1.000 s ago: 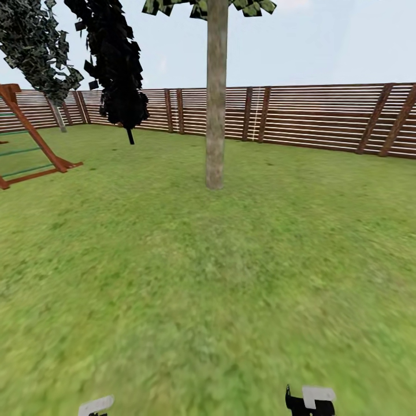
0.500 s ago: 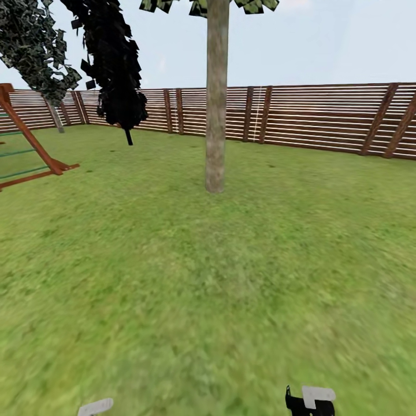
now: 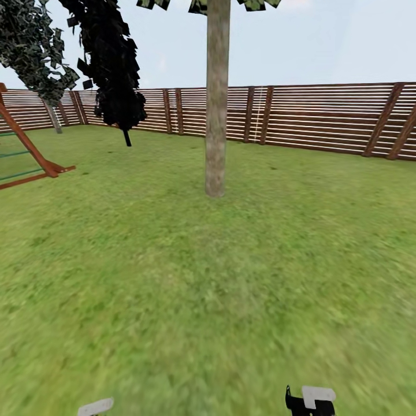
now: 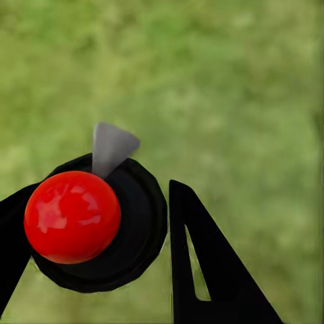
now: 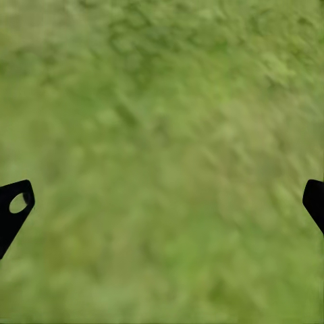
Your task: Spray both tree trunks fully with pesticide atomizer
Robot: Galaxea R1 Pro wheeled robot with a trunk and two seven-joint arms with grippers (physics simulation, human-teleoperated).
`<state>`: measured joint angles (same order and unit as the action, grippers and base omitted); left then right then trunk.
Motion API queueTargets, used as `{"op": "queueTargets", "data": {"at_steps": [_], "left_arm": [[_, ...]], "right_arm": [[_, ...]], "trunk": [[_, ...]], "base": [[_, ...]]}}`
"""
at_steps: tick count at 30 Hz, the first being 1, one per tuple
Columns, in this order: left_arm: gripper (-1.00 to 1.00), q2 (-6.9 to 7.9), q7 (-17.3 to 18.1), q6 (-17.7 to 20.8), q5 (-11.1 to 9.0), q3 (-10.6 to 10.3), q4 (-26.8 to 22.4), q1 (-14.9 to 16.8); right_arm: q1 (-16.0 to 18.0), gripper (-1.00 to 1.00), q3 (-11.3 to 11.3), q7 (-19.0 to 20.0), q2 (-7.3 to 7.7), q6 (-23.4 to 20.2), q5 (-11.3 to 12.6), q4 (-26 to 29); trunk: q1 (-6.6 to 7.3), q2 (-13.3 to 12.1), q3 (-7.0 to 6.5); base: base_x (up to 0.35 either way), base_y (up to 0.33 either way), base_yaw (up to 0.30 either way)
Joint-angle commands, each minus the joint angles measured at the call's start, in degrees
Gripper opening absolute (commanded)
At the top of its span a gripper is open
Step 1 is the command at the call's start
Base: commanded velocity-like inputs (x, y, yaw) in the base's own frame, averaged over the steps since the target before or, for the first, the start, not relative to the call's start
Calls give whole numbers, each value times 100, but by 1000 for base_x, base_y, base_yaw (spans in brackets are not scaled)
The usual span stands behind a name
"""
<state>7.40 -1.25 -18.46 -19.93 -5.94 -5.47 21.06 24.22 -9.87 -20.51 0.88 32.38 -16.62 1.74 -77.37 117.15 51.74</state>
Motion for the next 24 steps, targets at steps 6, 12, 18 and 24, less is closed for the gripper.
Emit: {"op": "queueTargets", "data": {"at_steps": [6, 12, 18, 24], "left_arm": [[-100, 2, -16, -17, -37, -52, 2, 3], [-100, 3, -16, -19, -37, -52, 2, 3], [-100, 1, -16, -20, -38, -55, 2, 3], [-100, 4, -16, -18, -37, -50, 2, 3]], "right_arm": [[4, 100, -41, -23, 0, 14, -61, -7], [7, 100, -41, -23, 0, 14, -61, -7], [4, 100, -41, -23, 0, 14, -61, -7], [6, 100, -41, -23, 0, 12, -61, -7]], "trunk": [[-3, 2, 5], [-3, 2, 5], [-3, 2, 5], [-3, 2, 5]], "base": [[337, 0, 0], [337, 0, 0], [337, 0, 0], [337, 0, 0]]}}
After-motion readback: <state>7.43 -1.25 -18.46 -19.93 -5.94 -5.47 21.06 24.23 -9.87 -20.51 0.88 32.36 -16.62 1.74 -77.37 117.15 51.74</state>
